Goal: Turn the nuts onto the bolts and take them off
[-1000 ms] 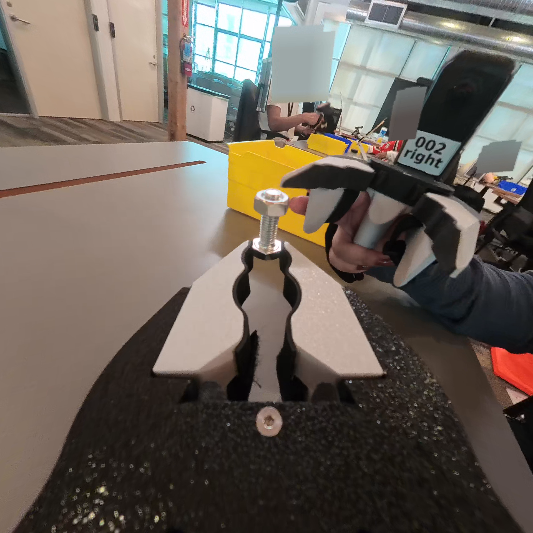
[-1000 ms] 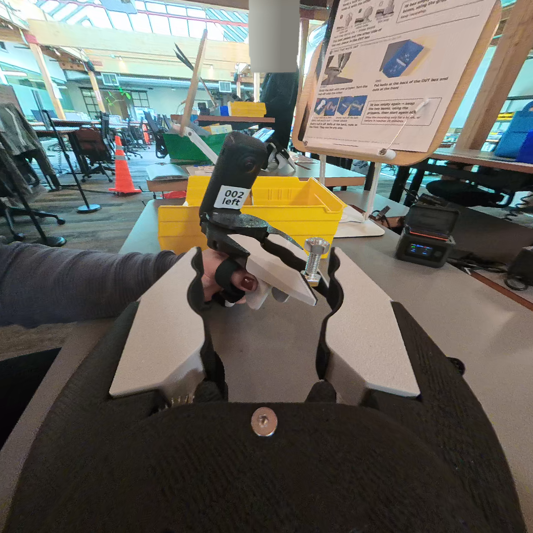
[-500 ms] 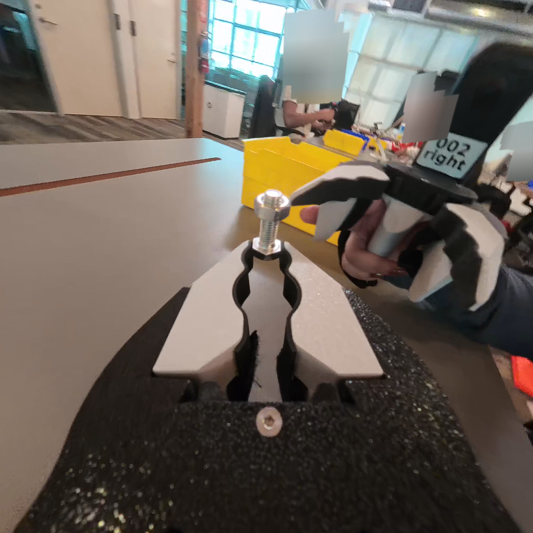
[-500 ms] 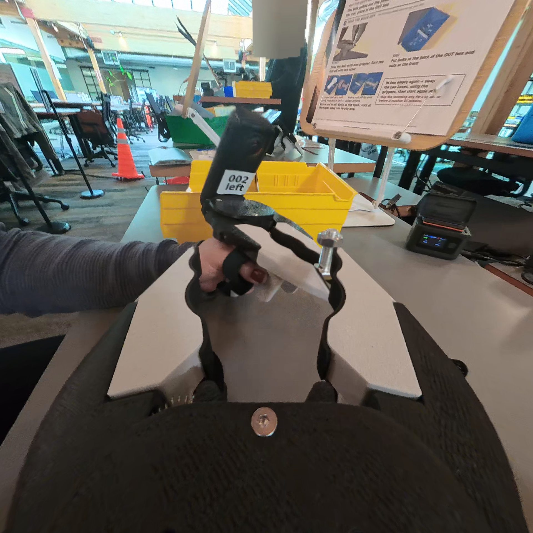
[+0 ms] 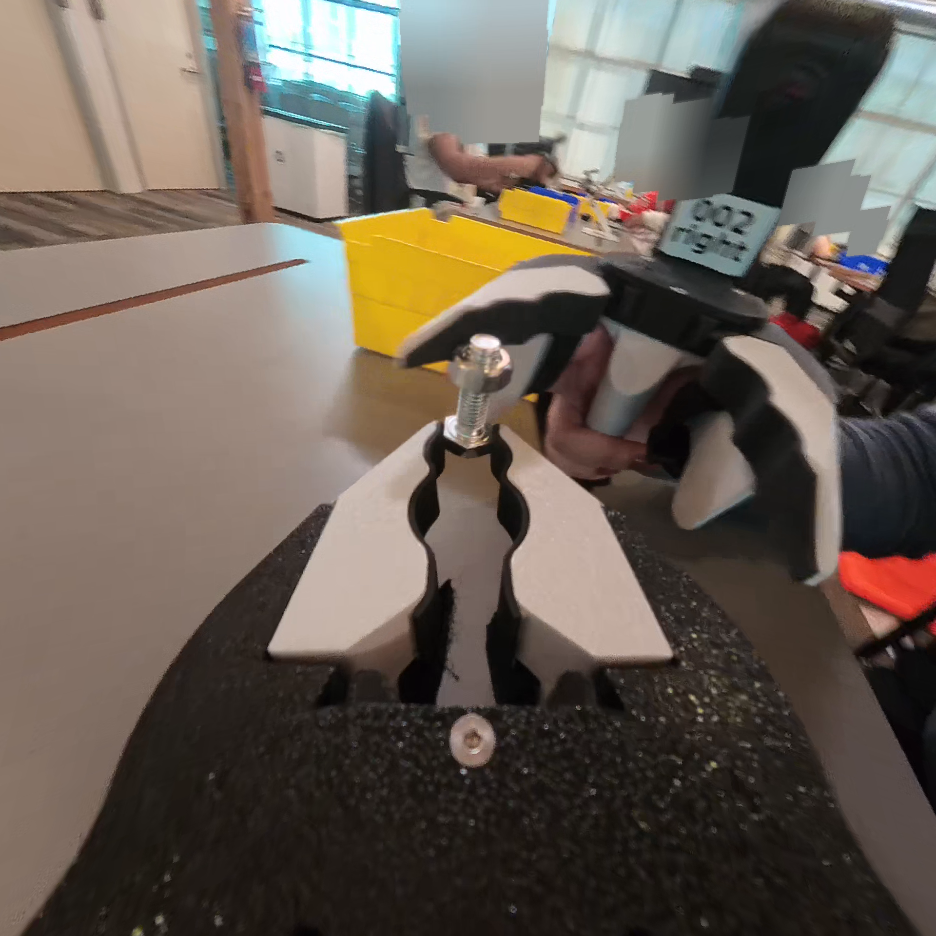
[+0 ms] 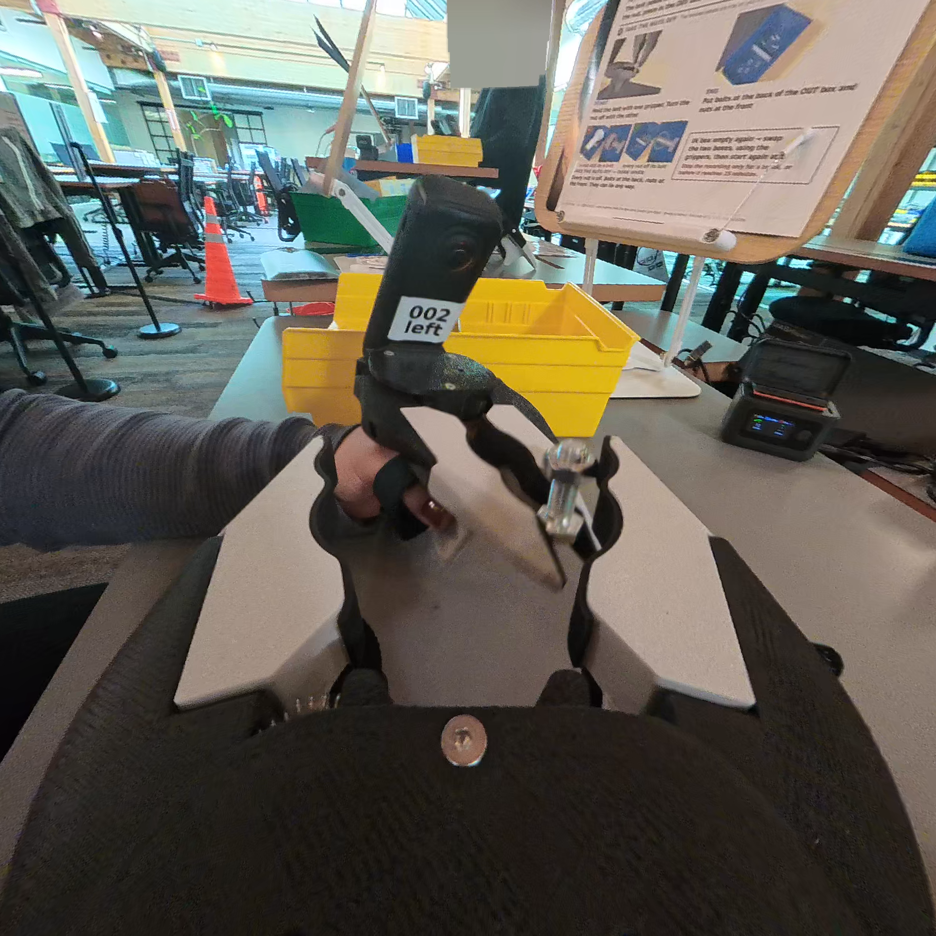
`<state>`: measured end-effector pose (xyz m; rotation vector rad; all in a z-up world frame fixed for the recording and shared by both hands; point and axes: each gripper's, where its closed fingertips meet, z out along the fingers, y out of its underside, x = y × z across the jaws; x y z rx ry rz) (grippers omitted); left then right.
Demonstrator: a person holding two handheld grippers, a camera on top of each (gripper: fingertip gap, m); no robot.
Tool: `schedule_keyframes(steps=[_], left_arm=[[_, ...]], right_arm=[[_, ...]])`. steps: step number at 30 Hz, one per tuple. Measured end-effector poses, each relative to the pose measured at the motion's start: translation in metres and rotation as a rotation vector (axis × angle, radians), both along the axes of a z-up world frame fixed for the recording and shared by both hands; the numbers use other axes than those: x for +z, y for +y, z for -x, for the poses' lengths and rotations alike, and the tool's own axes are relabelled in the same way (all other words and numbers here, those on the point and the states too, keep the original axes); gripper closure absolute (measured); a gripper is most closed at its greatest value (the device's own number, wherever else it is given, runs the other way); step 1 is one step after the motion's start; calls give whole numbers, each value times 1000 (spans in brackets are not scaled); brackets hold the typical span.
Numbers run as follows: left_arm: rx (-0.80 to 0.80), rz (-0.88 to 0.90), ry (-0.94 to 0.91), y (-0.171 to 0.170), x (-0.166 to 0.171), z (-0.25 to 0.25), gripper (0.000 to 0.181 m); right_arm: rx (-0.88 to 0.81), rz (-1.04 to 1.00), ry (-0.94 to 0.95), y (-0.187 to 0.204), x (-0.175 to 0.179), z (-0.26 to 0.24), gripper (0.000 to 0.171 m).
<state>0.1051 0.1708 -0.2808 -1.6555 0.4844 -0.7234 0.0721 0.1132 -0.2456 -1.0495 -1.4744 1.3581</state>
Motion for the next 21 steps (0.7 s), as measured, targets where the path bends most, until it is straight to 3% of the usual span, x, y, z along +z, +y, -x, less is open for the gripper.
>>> schedule_keyframes(steps=[3,5,12,15,21], left_arm=[[134,40,-76,10,0,31,165],[140,35,-100,9,3,38,165],[-134,-21,79,-12,-4,-21,165],[-156,-22,80,-14,-5,-27,165],[54,53,-77,4,0,20,165]], right_arm=[[14,46,13,3,5,-4,78],[-3,60,23,6,7,-3,78],[12,34,-12,0,0,-1,73],[34,16,-26,-5,-3,-1,74],[8,-12,-24,0,-1,-3,70]])
